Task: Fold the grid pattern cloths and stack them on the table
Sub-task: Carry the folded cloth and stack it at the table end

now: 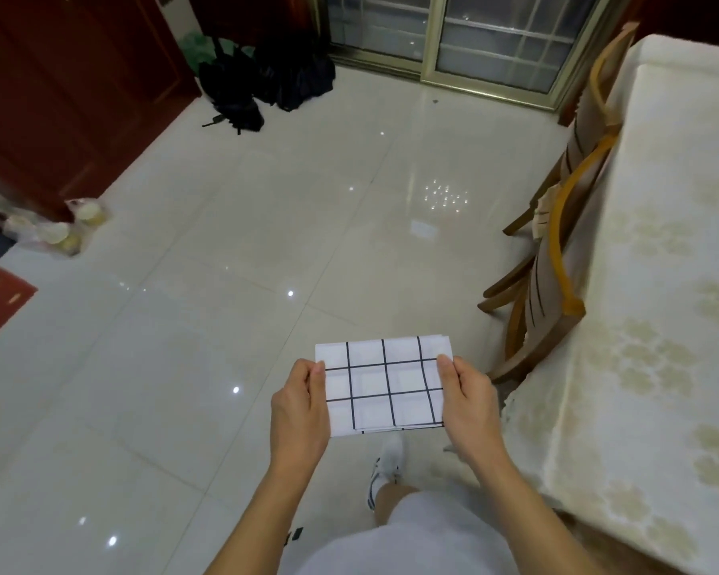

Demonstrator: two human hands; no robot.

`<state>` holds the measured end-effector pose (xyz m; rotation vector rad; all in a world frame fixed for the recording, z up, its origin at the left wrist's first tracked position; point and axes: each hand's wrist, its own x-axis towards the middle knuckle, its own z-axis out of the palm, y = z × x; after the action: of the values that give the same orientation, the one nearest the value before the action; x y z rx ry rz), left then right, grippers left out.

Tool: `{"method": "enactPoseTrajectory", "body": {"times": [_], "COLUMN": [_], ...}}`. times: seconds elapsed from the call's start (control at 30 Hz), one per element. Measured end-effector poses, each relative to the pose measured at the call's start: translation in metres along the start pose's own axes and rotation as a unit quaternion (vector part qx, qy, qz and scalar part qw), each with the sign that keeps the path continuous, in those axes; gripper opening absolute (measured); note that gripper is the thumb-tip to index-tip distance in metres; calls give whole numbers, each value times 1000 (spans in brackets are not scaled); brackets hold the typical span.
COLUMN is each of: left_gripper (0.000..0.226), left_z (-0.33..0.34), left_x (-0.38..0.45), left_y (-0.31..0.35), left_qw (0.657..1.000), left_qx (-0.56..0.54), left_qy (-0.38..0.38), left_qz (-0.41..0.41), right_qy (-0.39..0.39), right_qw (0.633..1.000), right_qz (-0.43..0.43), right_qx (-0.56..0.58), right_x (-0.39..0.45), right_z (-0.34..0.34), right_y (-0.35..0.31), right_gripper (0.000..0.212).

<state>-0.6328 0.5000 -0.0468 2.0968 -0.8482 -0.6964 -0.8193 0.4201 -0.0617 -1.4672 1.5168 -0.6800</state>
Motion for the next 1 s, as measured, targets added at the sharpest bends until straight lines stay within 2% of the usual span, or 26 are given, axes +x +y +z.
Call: {"method": "enactPoseTrajectory", "body": {"times": [0.23,0.53,1.0], "left_gripper": [32,32,35], "left_z": [39,85,138], "left_x": [86,194,462], "left_y": [63,101,195], "left_qw": [999,995,981], "left_qx": [9,23,28], "left_qy": [-28,-78,-164], "left_qz": [27,52,105], "right_qy": [32,56,156], "right_qw": [999,995,982], "right_qz": [21,67,99], "right_qx": [20,37,35], "right_x": [94,188,425], "right_z": [-20,-22,17], "right_y": [-19,-35,-115], "right_gripper": [47,35,42]}}
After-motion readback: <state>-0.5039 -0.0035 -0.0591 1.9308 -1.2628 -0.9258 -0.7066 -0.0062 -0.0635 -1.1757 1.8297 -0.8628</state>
